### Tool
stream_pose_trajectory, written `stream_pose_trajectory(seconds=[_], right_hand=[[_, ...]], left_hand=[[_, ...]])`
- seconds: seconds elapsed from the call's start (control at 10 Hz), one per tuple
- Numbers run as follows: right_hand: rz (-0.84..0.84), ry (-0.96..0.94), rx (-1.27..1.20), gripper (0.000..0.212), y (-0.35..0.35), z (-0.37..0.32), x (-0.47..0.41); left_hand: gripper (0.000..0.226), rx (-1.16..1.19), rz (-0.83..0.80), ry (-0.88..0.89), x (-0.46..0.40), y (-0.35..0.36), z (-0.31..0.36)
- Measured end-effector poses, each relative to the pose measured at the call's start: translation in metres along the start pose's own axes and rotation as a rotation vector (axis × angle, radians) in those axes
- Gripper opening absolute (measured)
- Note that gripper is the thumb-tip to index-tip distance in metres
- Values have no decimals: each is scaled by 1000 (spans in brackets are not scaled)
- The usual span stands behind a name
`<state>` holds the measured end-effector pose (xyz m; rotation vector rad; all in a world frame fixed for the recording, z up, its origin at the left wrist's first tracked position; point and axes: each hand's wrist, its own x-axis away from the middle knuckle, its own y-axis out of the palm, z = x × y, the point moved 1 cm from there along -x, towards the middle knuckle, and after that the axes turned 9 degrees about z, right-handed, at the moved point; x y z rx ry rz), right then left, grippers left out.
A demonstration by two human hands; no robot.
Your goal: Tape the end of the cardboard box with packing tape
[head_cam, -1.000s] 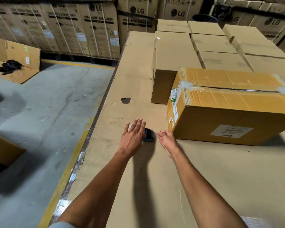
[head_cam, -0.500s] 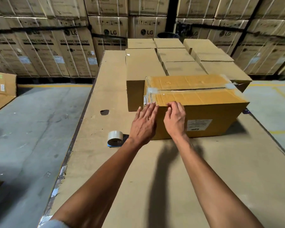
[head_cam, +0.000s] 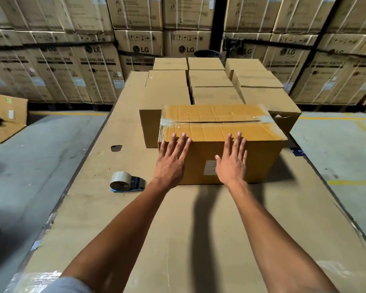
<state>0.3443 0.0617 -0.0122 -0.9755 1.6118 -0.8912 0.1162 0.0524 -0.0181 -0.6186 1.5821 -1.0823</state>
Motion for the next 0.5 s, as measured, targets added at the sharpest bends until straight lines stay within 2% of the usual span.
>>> stream_pose_trajectory(seconds=[0.2, 0.3, 0.4, 0.5], right_hand=[[-96, -43, -41, 98, -9, 5, -4], [-126, -91, -82, 87, -20, 17, -3], [-33, -140, -143, 78, -41, 27, 4], [96, -165, -137, 77, -68, 34, 1]], left_hand=[[97, -46, -107, -52, -5, -6, 5], [90, 32, -209, -120, -10, -21, 16], [80, 137, -169, -146, -15, -48, 32], [73, 136, -52, -106, -24, -75, 50]])
